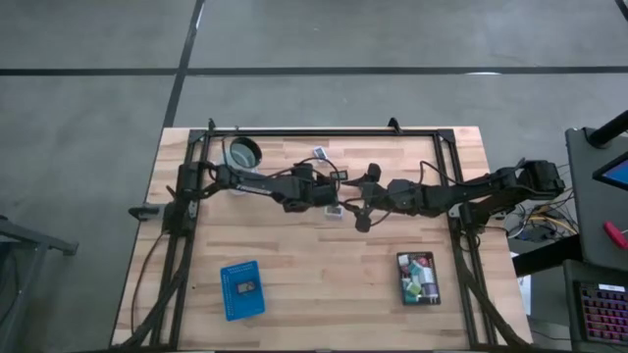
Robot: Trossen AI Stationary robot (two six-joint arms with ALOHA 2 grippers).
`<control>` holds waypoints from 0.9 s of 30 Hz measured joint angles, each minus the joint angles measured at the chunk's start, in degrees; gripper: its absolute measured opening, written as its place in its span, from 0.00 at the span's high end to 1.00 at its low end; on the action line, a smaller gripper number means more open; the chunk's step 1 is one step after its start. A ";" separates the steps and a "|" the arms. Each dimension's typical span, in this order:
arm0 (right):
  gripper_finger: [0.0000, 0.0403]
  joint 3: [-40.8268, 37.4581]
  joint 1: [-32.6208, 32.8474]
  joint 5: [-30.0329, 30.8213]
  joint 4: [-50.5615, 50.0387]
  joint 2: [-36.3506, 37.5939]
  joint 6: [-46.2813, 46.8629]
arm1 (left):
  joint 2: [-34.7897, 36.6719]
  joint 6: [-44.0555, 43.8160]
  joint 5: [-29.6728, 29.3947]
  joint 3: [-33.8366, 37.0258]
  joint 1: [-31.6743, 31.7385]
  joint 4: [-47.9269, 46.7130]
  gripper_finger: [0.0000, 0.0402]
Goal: Pick & Place Office items
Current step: Put the blue digital clock into the blue bin
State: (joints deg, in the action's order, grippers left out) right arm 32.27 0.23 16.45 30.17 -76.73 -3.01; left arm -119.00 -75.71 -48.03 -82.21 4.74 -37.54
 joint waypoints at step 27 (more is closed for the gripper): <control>0.32 0.13 -0.02 0.00 0.23 0.09 0.05 | -0.90 3.11 7.50 7.56 1.58 12.58 0.33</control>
State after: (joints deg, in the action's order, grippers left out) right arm 32.40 0.21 16.45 30.40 -76.64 -2.96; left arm -119.90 -72.60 -40.53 -74.65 6.32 -24.96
